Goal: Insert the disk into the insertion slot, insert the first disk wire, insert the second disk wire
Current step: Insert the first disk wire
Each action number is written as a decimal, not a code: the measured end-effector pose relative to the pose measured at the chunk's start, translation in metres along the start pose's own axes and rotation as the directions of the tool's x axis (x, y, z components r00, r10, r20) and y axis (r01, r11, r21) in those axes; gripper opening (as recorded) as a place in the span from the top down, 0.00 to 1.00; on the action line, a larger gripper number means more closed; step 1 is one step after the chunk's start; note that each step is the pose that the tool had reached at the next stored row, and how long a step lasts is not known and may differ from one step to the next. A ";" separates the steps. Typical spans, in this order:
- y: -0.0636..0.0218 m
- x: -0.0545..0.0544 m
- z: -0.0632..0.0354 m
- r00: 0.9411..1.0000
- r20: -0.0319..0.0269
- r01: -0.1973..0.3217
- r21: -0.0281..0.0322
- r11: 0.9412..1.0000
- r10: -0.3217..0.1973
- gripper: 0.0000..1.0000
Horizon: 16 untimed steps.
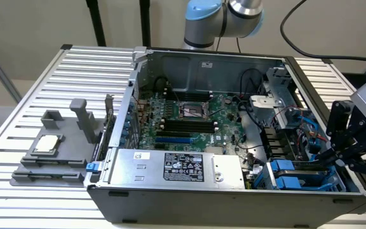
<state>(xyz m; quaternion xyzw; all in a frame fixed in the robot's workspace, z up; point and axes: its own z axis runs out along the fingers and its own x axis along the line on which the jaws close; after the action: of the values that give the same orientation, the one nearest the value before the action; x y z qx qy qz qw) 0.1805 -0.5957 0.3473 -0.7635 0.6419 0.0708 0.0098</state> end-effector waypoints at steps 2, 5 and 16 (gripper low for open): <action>0.0000 0.000 0.0000 1.000 0.000 0.005 -0.001 1.000 -0.005 0.84; 0.0001 0.000 0.0000 1.000 -0.001 0.011 -0.001 1.000 -0.011 0.84; 0.0266 -0.007 0.0003 1.000 -0.001 0.021 -0.003 1.000 -0.021 0.84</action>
<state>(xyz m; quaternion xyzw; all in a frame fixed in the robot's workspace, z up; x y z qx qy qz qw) 0.1532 -0.5937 0.3498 -0.7703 0.6336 0.0710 0.0091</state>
